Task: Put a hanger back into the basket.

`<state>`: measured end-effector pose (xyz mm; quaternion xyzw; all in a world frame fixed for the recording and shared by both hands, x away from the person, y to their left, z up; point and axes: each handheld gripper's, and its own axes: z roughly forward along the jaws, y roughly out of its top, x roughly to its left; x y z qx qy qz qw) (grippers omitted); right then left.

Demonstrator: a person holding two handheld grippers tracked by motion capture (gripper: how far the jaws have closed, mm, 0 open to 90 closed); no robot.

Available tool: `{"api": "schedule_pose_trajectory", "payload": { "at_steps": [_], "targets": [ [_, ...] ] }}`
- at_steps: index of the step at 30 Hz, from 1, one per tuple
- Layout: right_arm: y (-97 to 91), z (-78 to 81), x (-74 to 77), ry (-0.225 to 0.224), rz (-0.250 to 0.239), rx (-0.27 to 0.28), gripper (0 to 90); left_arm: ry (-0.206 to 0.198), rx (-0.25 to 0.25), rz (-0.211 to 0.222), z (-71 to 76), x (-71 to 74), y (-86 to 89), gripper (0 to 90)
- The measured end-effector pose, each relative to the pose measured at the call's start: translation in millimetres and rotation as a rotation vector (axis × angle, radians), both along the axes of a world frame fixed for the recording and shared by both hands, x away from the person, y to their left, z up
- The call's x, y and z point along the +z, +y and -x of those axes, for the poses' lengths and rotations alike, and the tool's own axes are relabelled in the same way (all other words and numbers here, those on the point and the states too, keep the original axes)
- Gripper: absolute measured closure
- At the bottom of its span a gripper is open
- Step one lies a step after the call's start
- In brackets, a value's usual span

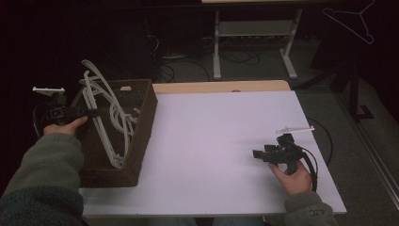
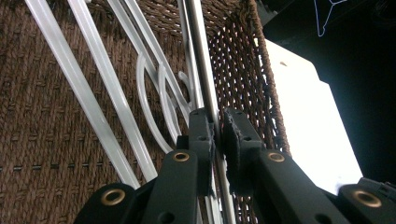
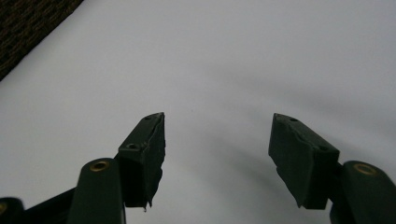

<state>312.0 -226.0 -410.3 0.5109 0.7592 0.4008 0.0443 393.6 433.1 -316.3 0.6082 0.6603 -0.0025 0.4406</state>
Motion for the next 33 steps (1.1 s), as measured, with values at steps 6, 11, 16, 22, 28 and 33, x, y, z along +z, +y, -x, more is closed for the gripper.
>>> {"api": "schedule_pose_trajectory", "payload": {
  "at_steps": [6,11,16,22,28,33],
  "targets": [
    [-0.7,0.4,1.0,-0.007,-0.001,-0.001,35.2,0.000,0.000,-0.029,0.7,0.9,-0.8,80.2],
    [0.2,0.7,1.5,-0.007,-0.001,-0.001,35.1,0.013,0.006,-0.100,3.3,3.5,0.9,72.3],
    [2.0,0.3,1.7,-0.010,0.001,0.004,35.2,0.009,0.008,-0.137,10.2,7.1,5.4,70.1],
    [5.2,0.2,2.9,-0.013,0.004,0.014,34.8,-0.030,0.002,-0.151,19.5,17.3,3.4,68.0],
    [2.6,1.3,6.5,-0.038,-0.003,0.021,33.5,-0.084,-0.028,-0.166,27.2,26.7,-8.4,65.1],
    [0.8,3.0,9.6,-0.064,-0.001,0.024,31.9,-0.118,-0.047,-0.175,33.5,32.5,-16.1,63.7]
  ]
}}
